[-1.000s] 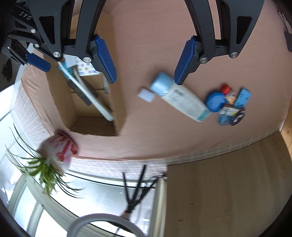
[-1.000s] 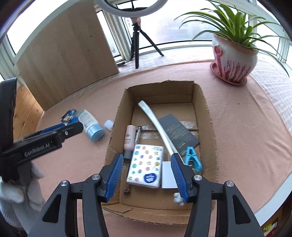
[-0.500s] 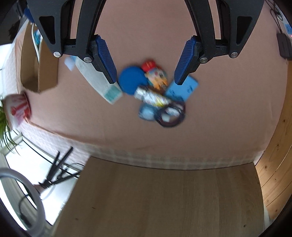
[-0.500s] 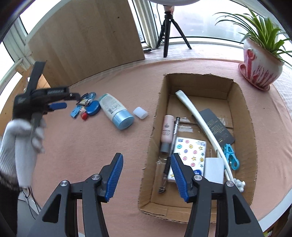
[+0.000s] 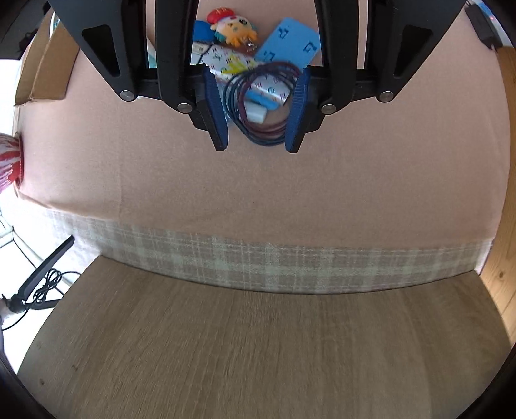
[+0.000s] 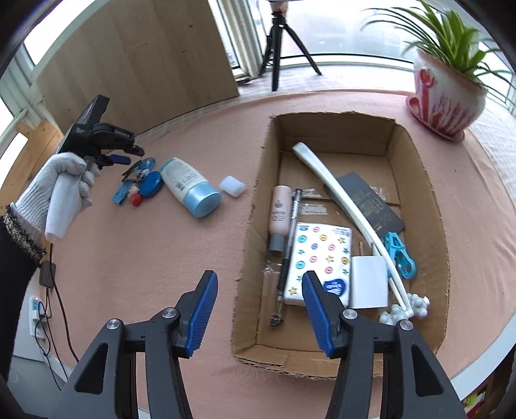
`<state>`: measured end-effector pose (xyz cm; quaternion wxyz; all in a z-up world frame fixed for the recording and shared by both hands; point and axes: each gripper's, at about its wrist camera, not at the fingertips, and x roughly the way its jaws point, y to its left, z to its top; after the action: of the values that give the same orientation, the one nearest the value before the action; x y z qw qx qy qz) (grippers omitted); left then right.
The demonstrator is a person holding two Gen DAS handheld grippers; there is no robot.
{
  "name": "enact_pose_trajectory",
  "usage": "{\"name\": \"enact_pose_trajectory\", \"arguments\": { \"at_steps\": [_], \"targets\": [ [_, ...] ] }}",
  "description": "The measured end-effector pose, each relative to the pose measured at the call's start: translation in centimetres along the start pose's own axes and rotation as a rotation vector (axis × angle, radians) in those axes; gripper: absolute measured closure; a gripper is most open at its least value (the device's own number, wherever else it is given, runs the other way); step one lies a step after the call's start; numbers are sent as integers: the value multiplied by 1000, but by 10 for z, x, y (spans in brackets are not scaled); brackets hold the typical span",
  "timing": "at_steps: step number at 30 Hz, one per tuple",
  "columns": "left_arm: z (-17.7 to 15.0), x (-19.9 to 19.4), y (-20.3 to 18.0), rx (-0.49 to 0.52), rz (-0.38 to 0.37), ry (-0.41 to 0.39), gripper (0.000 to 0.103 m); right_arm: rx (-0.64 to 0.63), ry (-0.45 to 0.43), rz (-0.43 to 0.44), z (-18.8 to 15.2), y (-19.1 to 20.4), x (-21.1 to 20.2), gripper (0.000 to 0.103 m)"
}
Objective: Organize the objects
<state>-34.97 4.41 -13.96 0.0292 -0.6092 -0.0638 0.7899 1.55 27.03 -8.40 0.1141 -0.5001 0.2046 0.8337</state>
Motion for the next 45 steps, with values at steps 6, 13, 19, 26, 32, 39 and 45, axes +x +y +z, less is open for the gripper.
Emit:
{"name": "enact_pose_trajectory", "arguments": {
  "at_steps": [6, 13, 19, 26, 32, 39, 45],
  "targets": [
    [3, 12, -2, 23, -10, 29, 68, 40, 6, 1, 4, -8, 3, 53],
    [-13, 3, 2, 79, -28, 38, 88, 20, 8, 10, 4, 0, 6, 53],
    [-49, -2, -1, 159, -81, 88, 88, 4, 3, 33, 7, 8, 7, 53],
    [-109, -18, -11, 237, -125, 102, 90, -40, 6, 67, 8, 22, 8, 52],
    [-161, -38, -23, 293, -176, 102, 91, -71, 17, 96, 8, 35, 11, 52],
    [-221, -51, -26, 298, -293, 121, 91, -113, 31, 120, 6, 51, 15, 52],
    [-255, -88, 4, 230, -348, 67, 61, -140, 54, 145, 5, 62, 23, 52]
  ]
}}
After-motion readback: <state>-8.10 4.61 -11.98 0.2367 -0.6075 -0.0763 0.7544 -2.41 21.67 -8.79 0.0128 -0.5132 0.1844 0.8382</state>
